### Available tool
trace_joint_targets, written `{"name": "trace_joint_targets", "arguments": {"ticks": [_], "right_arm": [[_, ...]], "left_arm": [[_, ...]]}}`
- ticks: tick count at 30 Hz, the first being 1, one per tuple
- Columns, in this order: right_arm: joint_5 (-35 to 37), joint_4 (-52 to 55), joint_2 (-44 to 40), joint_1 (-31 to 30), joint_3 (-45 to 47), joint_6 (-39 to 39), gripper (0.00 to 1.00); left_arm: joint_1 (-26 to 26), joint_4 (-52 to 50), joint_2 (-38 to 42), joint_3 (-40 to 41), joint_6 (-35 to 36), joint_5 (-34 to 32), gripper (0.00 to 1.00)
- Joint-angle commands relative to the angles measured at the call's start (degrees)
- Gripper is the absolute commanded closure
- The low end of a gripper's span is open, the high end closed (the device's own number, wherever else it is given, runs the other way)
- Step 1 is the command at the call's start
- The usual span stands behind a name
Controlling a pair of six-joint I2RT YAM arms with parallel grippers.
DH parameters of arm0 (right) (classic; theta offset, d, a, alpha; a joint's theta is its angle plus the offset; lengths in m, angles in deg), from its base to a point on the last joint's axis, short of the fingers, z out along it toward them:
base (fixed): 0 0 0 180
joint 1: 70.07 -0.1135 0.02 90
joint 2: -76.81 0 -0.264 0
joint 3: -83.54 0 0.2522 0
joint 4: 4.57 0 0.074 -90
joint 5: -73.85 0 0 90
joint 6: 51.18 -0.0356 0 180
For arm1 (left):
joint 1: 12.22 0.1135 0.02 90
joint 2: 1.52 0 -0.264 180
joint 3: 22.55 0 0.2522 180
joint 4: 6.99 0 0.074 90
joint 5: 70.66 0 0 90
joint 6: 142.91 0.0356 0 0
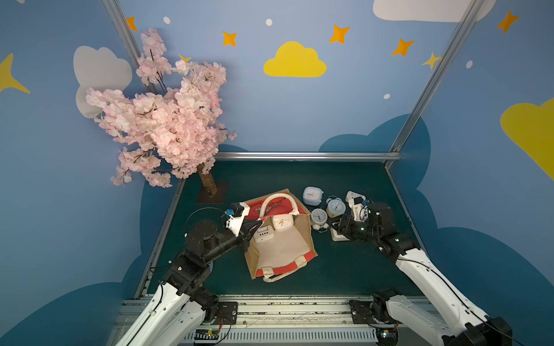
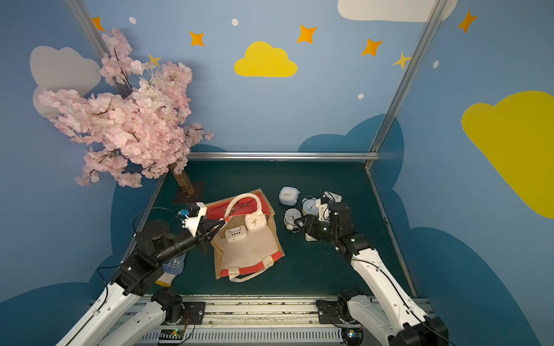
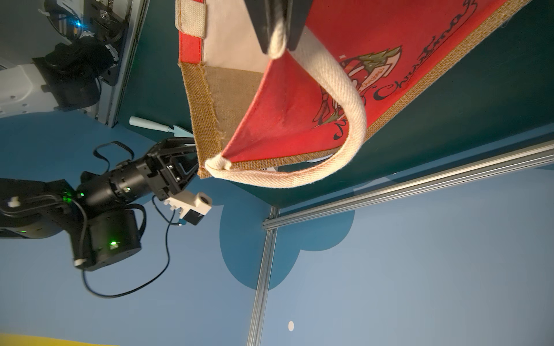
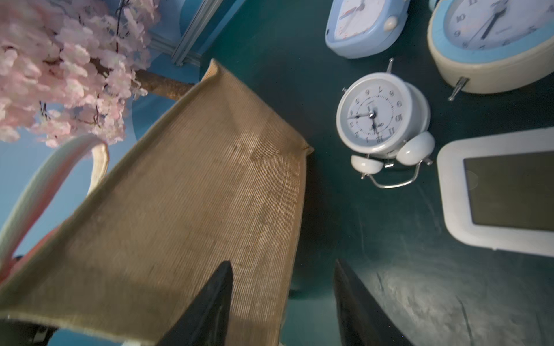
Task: Take the alarm clock out of the canvas bag
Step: Place the alarm at the center of the board.
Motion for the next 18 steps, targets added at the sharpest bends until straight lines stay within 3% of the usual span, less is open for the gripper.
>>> {"name": "trace_joint_targets", "arguments": {"ticks": [1, 12, 18], "right_arm": [[5.66, 3.37, -5.38, -4.22, 2.83, -5.17, 0.45], [18.92, 3.60, -13.65, -20.90, 3.89, -14.97, 0.47], [27.53, 0.27, -11.36, -32.23, 2.31, -15.68, 0.47]], "left_arm": [[-0.58, 1.74, -0.52, -1.81, 0.27, 0.27, 0.90], [-1.47, -0.64, -2.19, -4.29, 0.18, -4.62, 0.90], [-2.43, -0.84, -3.24, -5.02, 0.48, -5.84, 0.90]]}}
